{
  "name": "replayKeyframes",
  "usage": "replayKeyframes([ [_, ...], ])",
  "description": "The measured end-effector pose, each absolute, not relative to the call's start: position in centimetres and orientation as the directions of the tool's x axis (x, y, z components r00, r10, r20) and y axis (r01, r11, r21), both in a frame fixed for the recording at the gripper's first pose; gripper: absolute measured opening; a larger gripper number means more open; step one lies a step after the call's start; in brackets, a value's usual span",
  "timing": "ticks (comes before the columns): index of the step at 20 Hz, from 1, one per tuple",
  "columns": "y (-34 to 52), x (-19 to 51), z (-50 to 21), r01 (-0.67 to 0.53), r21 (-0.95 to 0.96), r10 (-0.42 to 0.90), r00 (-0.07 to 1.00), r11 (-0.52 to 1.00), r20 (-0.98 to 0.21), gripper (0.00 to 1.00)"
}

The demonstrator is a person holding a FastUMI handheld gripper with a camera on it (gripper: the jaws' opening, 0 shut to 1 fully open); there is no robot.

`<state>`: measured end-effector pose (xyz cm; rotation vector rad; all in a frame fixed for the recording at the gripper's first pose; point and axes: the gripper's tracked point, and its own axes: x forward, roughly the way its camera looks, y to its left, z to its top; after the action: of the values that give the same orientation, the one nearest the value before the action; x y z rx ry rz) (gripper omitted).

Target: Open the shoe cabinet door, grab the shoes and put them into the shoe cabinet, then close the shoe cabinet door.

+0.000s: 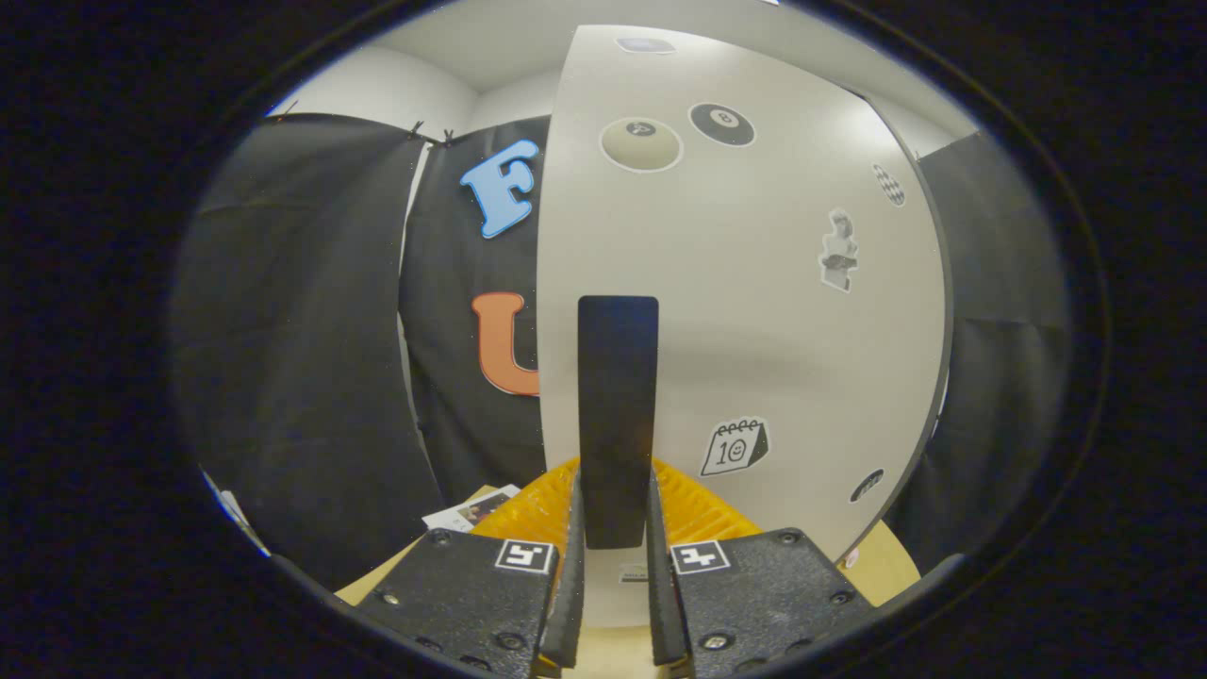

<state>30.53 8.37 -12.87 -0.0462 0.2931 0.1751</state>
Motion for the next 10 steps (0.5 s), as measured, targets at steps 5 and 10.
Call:
replayKeyframes([
  [5, 7.6, 28.8, -12.3, -0.24, -0.013, 0.226, 0.93, 0.971, -0.288, 0.31],
  [10, 6.3, 27.2, -11.8, -0.239, 0.042, 0.242, 0.935, 0.97, -0.258, 0.29],
])
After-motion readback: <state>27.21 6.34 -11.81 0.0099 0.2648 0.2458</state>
